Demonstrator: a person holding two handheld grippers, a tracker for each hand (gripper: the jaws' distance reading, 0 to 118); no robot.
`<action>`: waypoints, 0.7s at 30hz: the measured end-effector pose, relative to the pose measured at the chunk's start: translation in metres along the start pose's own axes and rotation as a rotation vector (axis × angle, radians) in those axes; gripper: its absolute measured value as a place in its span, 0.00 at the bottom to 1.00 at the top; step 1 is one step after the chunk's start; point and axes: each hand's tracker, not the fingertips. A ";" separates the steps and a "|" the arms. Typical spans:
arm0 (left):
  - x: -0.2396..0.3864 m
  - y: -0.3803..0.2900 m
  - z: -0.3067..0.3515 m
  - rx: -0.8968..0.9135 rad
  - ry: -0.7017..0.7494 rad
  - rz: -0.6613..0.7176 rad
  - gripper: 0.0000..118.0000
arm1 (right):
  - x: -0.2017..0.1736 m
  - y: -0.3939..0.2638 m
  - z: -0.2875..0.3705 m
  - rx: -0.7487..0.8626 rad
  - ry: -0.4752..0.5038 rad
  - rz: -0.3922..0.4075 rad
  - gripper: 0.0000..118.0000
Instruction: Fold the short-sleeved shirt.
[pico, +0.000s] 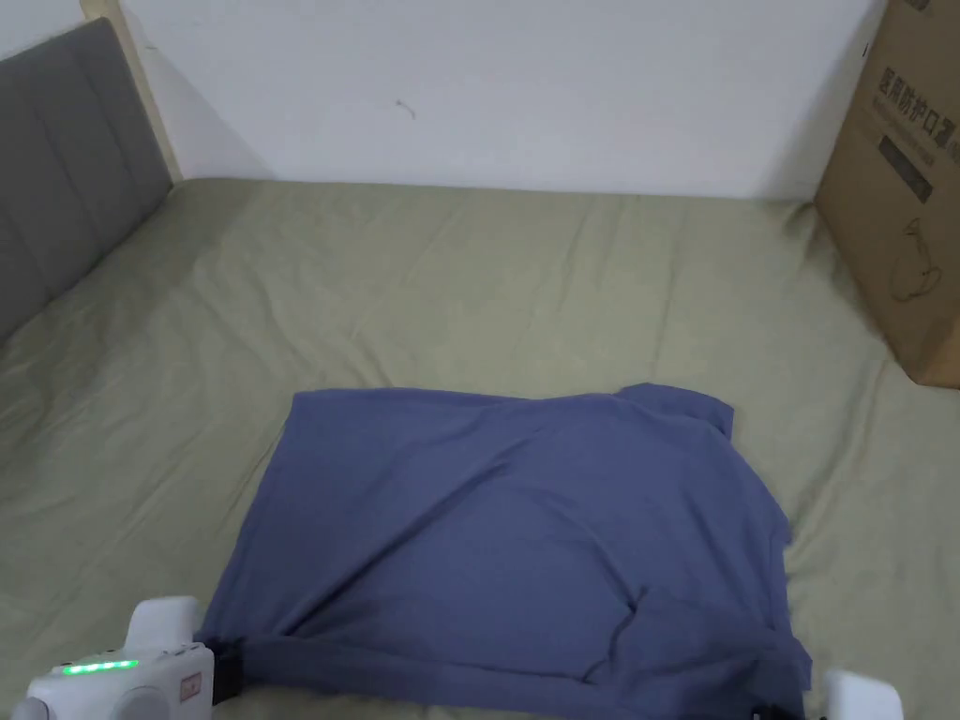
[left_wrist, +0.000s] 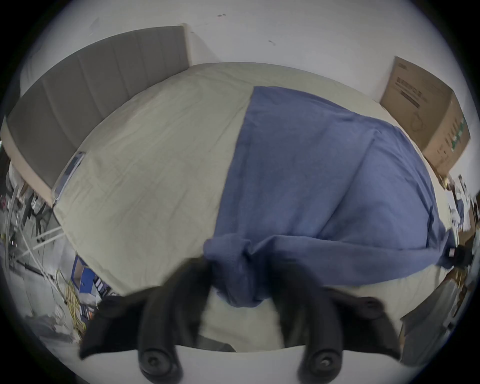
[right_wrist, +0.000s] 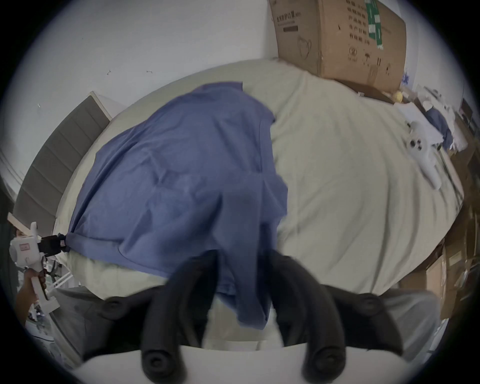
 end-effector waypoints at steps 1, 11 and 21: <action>0.001 0.003 0.007 0.010 0.006 0.013 0.64 | -0.001 0.006 0.006 0.021 -0.002 0.011 0.60; 0.033 0.082 0.119 0.506 -0.149 0.041 0.87 | -0.047 0.102 0.108 0.498 0.003 0.127 0.87; 0.081 0.111 0.174 0.789 -0.105 -0.061 0.76 | -0.094 0.128 0.155 0.806 -0.087 0.183 0.56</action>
